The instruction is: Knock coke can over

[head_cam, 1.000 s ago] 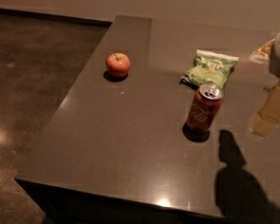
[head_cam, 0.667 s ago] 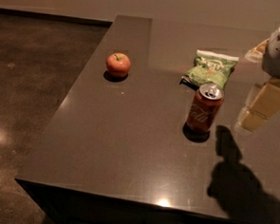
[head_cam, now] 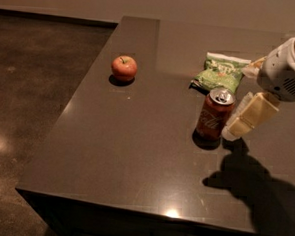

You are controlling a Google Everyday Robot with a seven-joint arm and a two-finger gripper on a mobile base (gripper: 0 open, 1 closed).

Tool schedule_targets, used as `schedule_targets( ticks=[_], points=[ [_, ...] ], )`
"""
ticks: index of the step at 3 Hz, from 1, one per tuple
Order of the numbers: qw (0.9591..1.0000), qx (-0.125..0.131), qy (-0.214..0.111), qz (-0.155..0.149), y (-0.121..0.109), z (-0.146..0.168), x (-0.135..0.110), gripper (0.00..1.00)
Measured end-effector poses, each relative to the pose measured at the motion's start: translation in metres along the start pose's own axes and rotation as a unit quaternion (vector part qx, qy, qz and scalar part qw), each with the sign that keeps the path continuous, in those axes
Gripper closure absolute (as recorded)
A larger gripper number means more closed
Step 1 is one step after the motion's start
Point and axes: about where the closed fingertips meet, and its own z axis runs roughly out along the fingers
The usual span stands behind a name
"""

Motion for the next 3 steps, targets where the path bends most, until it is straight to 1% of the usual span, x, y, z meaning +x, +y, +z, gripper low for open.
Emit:
schedule_targets(
  ticks=[1,2,3],
  points=[
    [0.9989,-0.014,-0.045,0.009,0.002,0.018,-0.001,0.00],
    [0.9966,-0.023,-0.079,0.013,0.004,0.029,-0.005,0.09],
    [0.9941,-0.025,-0.104,0.014,0.006,0.036,-0.009,0.33]
  ],
)
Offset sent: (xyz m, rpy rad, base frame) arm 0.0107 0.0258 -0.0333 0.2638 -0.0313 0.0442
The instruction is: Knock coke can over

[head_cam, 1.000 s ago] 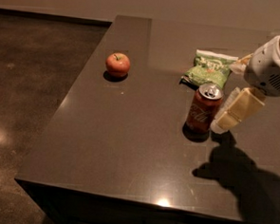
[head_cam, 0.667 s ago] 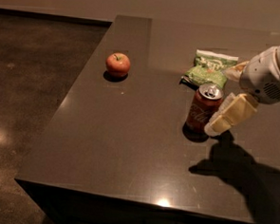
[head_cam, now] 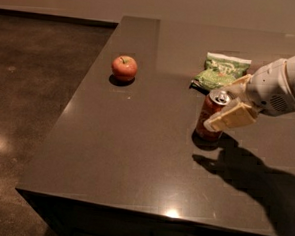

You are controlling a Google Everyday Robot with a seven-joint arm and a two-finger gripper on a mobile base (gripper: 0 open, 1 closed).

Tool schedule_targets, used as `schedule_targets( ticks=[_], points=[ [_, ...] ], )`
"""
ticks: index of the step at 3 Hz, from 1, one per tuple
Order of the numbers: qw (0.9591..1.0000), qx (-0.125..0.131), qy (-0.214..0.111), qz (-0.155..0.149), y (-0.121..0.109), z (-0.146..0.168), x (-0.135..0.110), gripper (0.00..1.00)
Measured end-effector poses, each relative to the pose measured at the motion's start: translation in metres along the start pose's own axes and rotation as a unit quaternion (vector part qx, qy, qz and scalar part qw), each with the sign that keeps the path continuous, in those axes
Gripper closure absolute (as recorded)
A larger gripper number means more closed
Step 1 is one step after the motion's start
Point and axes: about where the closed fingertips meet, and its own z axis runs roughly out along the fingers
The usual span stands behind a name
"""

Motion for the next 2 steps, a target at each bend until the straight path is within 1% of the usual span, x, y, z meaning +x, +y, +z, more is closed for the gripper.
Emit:
schedule_targets(
  ticks=[1,2],
  points=[
    [0.9999,0.000,-0.015,0.001,-0.002,0.003,-0.002,0.56],
    [0.9997,0.002,-0.026,-0.005,-0.006,-0.002,-0.013,0.79]
  ],
)
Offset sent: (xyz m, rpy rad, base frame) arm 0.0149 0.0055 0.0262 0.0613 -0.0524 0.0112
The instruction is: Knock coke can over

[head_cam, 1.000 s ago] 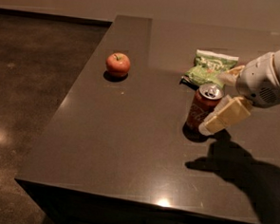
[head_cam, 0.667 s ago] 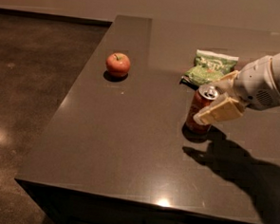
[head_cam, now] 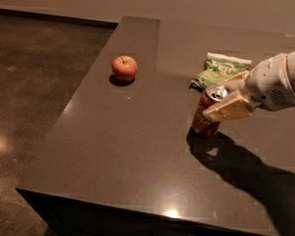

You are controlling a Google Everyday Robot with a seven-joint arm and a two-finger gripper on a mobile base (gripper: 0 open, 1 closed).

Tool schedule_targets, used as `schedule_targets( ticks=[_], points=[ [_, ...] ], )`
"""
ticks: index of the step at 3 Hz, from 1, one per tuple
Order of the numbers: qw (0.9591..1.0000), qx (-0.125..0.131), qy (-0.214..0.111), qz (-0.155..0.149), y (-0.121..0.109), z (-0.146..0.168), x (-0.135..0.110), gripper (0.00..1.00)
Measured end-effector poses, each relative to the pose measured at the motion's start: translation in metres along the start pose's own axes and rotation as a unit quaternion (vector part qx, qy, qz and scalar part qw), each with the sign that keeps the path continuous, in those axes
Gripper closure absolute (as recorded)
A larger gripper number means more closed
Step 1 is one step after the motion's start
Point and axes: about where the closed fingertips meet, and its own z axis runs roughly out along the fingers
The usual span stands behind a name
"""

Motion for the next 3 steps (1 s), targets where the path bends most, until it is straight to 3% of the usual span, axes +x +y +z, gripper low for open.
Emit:
schedule_targets(
  ticks=[1,2,3],
  points=[
    [0.9995,0.004,0.027,-0.018,-0.003,-0.010,-0.020,1.00],
    [0.9943,0.000,0.097,-0.043,0.001,-0.012,-0.037,1.00],
    [0.9805,-0.010,0.183,-0.071,0.001,-0.004,-0.040,1.00]
  ],
)
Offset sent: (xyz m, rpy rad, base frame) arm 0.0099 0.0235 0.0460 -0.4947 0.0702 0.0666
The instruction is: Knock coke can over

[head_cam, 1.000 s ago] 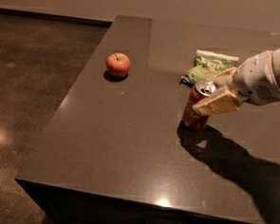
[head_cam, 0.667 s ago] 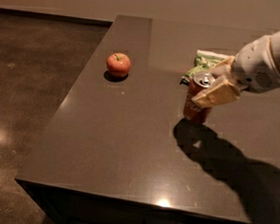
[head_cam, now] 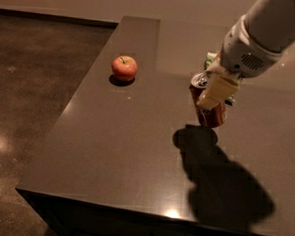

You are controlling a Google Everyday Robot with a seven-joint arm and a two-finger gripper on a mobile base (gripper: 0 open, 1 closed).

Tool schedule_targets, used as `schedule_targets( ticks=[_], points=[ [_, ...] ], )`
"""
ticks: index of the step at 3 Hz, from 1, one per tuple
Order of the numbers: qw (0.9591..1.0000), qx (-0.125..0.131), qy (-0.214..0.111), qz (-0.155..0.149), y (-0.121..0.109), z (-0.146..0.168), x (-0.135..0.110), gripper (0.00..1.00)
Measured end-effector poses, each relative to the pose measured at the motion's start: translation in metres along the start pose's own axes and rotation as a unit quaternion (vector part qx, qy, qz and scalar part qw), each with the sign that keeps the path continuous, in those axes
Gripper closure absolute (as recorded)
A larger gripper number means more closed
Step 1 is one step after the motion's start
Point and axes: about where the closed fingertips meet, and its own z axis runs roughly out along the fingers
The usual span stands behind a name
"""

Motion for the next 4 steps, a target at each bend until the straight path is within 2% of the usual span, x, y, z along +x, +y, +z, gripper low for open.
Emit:
schedule_targets(
  ticks=[1,2,3,4],
  points=[
    [0.9968,-0.013,0.076,-0.019,-0.005,0.010,0.005,1.00],
    [0.9910,-0.022,0.129,-0.029,-0.012,0.018,0.011,0.84],
    [0.9854,-0.027,0.164,-0.037,-0.016,0.026,0.015,0.61],
    [0.9815,-0.030,0.184,-0.043,-0.019,0.033,0.017,0.37]
  ],
)
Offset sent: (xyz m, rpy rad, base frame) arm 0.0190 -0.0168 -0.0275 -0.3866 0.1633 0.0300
